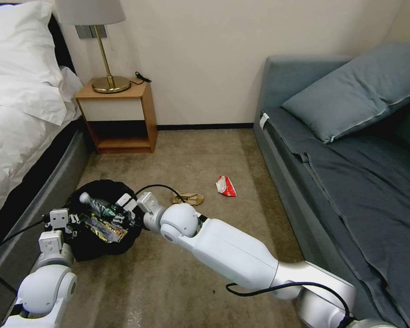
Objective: Pick up the trash bin, then pick up the garbage on the floor and place it into the trash bin.
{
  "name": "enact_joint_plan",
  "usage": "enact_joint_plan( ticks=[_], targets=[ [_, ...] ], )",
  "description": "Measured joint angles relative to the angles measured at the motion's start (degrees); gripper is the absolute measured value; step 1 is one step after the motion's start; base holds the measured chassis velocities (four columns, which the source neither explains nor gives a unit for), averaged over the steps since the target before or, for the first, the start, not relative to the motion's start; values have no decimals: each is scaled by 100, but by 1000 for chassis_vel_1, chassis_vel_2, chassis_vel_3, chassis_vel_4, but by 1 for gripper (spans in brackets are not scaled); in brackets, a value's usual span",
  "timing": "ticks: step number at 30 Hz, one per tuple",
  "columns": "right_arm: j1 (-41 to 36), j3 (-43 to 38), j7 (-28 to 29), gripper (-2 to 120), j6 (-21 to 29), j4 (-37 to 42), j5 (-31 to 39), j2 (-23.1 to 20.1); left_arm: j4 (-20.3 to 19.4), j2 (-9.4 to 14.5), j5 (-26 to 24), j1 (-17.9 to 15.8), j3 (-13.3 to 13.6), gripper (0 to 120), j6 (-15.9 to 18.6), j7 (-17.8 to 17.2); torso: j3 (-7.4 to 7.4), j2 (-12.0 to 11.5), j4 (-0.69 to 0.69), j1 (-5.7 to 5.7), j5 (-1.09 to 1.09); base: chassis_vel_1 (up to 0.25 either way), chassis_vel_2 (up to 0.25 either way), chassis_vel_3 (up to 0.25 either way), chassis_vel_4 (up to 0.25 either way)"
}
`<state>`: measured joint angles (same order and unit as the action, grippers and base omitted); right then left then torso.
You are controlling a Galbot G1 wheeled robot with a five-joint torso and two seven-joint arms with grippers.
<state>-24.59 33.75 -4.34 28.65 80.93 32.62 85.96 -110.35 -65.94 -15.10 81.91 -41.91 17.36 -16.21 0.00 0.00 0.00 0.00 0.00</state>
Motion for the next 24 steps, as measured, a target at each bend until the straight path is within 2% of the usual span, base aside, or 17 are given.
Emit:
enact_joint_plan(
  ticks=[1,2,4,6,7,10,13,19,24],
  targets=[
    [0,0,0,58,0,0,0,0,0,0,0,0,0,4,0,0,0,0,0,0,0,0,0,0,0],
    [-15,0,2,65,0,10,-7,-18,-7,-7,3,2,0,4,0,0,0,0,0,0,0,0,0,0,0],
    [-25,-2,10,68,-2,13,-11,-27,-9,-9,5,2,0,4,0,-1,0,0,0,0,0,0,0,0,0],
    [-36,-57,39,80,-32,20,-22,-37,-12,-12,8,1,0,4,0,-3,0,0,0,0,0,0,0,0,0],
    [-36,-57,39,80,-32,20,-22,-37,-12,-12,8,1,0,4,0,-3,0,0,0,0,0,0,0,0,0],
    [-25,-277,139,95,-102,20,13,-25,-12,-12,3,-19,-21,4,0,-10,0,0,0,0,0,0,0,0,0],
    [31,-546,290,99,-151,-25,81,-13,-9,4,-27,-59,-57,4,0,-18,0,0,1,0,0,0,0,0,0],
    [111,-952,647,100,-270,-169,197,-85,23,60,-106,-123,-120,4,2,-29,0,0,0,0,0,0,0,0,0],
    [29,-1401,1015,100,-220,-349,206,-326,101,106,-207,-201,-178,4,4,-34,0,0,0,0,0,0,0,0,0]
  ],
)
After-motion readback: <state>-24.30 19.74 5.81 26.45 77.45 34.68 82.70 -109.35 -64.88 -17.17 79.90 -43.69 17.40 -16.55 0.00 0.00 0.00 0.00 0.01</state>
